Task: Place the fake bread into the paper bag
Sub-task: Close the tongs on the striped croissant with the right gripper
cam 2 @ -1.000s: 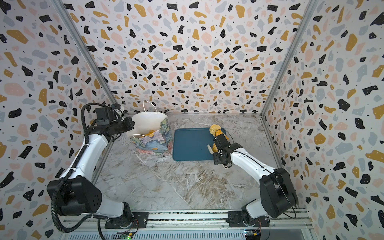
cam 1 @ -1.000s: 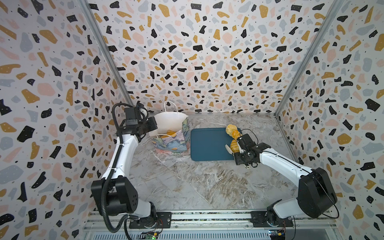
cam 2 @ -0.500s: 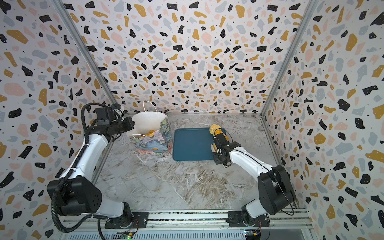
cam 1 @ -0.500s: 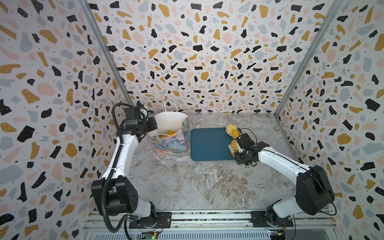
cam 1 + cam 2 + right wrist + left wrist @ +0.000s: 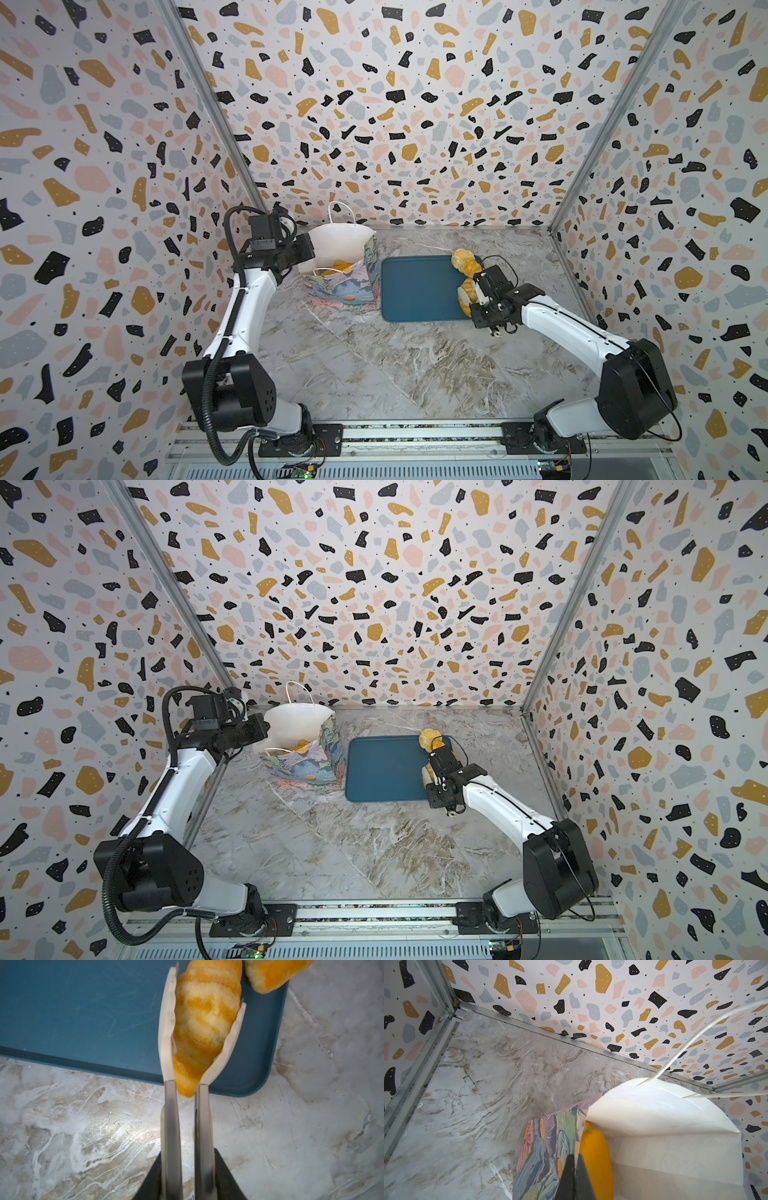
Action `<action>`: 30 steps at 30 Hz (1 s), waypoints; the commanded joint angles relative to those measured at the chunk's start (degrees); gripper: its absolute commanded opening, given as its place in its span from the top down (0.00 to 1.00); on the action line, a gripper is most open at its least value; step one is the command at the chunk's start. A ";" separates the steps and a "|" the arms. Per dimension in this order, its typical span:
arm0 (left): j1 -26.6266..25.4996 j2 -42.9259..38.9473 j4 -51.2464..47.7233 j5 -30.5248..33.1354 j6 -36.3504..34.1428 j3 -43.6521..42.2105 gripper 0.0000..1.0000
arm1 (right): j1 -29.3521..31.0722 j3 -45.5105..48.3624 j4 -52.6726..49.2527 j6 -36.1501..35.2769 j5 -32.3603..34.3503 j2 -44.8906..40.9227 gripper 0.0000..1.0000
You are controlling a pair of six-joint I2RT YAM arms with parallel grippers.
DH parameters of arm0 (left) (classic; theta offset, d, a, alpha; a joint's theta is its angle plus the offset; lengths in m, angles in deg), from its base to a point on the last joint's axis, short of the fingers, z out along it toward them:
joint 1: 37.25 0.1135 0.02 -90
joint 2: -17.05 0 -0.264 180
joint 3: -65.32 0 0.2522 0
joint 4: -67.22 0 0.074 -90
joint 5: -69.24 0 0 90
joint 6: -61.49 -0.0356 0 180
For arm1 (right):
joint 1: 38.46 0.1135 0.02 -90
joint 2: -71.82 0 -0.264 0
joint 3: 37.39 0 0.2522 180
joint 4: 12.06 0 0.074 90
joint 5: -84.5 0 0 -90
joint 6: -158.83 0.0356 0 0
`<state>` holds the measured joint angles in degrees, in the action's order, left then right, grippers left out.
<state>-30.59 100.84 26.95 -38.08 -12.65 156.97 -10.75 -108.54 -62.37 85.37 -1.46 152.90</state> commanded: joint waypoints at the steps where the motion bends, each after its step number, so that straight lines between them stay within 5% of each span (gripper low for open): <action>1: -0.24 -1.52 1.14 -0.71 0.16 -0.70 1.00 | -0.11 -0.43 -0.86 0.77 -0.59 -2.81 0.69; 30: -0.24 -1.62 1.12 -0.56 0.19 -0.74 1.00 | 1.45 0.82 3.86 0.96 -5.22 -6.46 0.71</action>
<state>-30.59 100.64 26.95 -38.08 -12.65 156.86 -9.60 -107.84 -60.36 85.91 -6.05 148.58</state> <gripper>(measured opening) 0.046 0.292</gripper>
